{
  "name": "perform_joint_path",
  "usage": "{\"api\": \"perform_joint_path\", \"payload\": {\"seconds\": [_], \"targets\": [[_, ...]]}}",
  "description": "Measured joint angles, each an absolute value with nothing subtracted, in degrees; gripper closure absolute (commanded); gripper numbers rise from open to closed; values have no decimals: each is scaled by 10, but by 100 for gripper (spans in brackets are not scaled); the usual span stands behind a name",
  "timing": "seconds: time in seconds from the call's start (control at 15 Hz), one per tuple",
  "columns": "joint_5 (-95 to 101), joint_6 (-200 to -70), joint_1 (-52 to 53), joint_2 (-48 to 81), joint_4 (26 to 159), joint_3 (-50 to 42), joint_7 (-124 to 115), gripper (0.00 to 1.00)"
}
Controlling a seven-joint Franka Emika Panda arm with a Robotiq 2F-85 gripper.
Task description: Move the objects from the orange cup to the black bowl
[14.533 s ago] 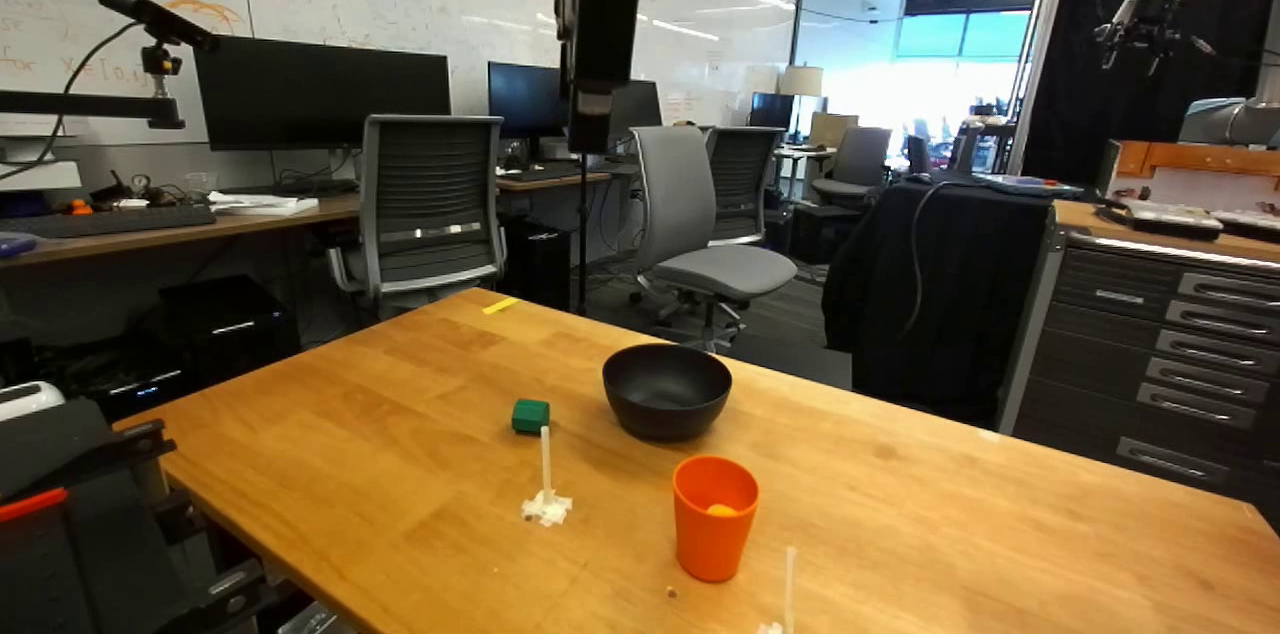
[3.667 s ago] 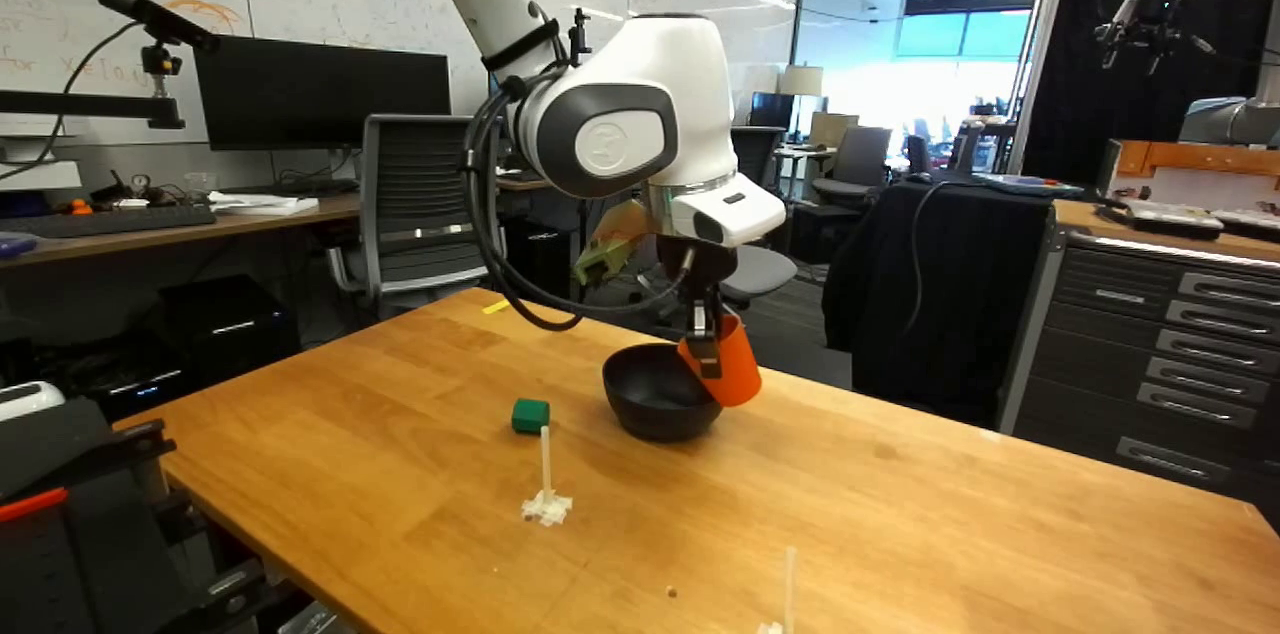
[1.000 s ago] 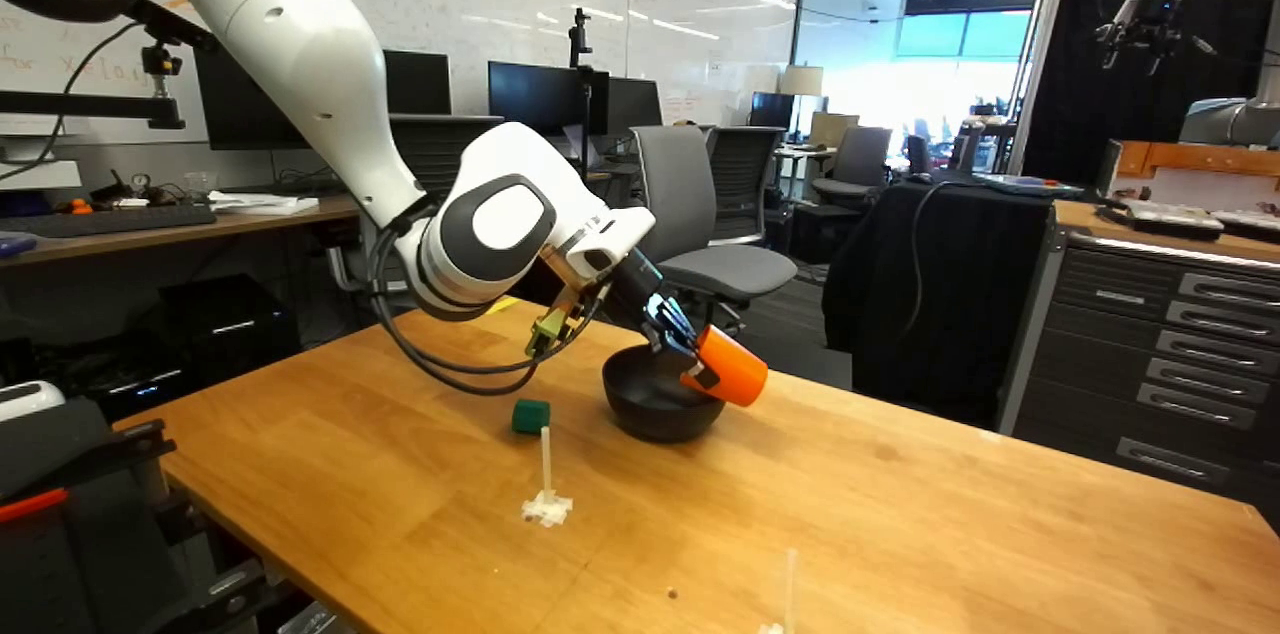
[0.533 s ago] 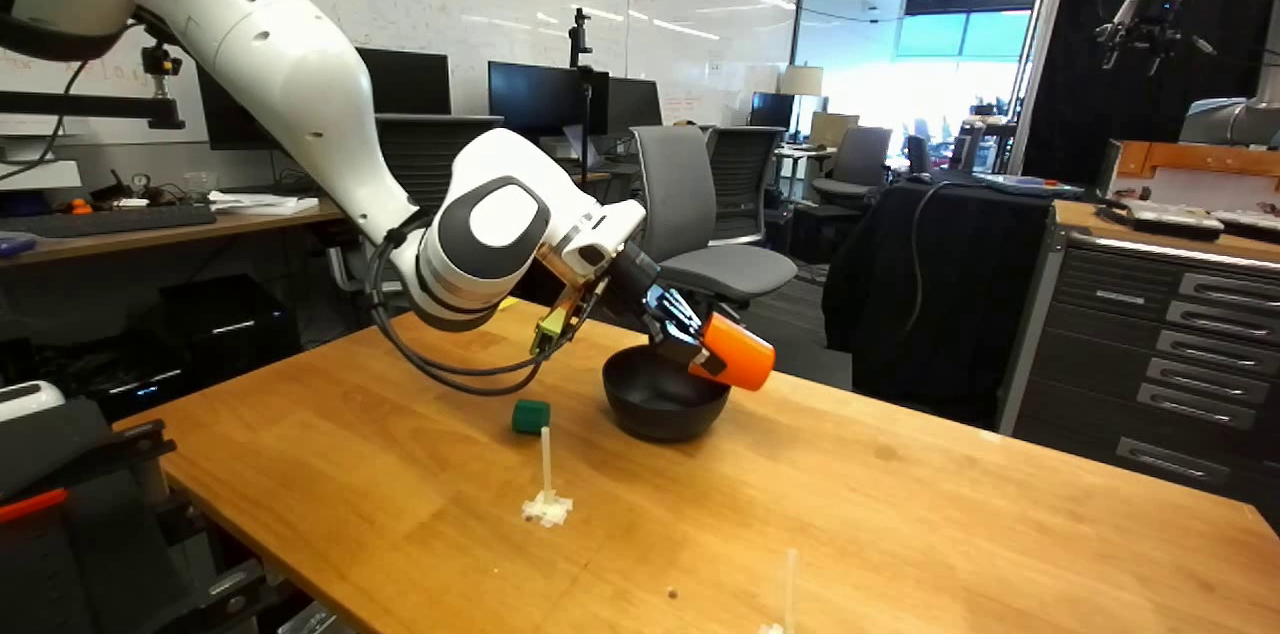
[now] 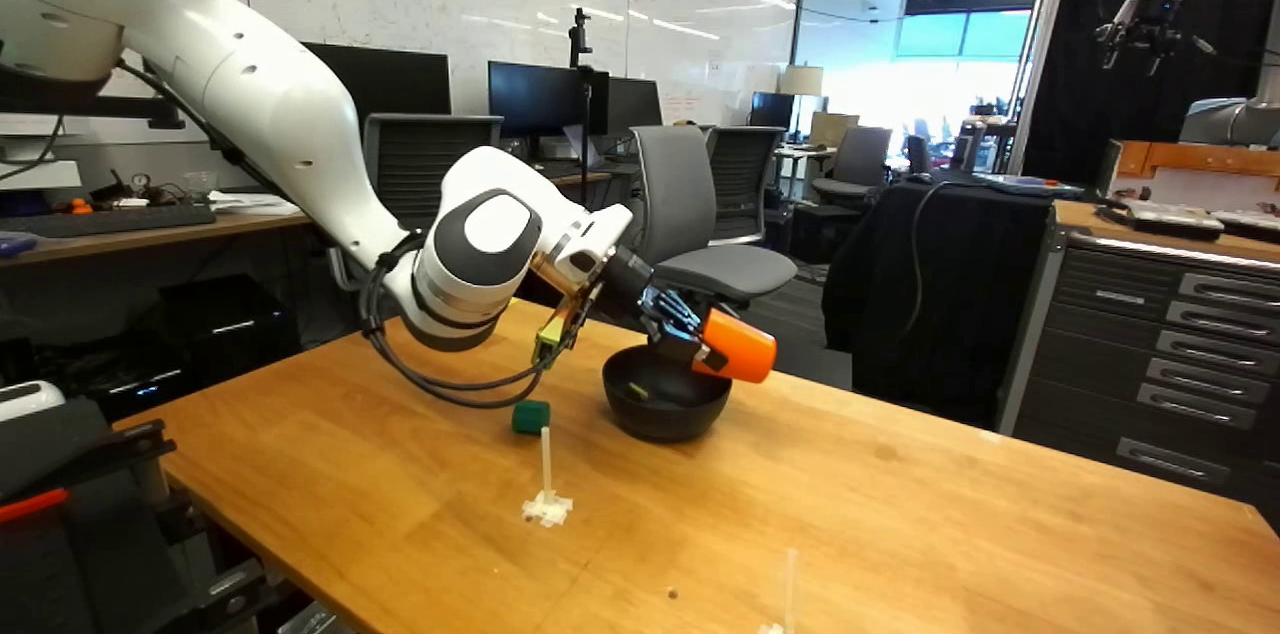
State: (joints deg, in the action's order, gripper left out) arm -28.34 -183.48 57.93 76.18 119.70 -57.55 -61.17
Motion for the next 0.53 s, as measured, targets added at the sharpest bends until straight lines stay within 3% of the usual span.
{"api": "perform_joint_path", "payload": {"seconds": [0.53], "targets": [[-284, -1834, 615, 818, 1194, -598, -658, 94]]}}
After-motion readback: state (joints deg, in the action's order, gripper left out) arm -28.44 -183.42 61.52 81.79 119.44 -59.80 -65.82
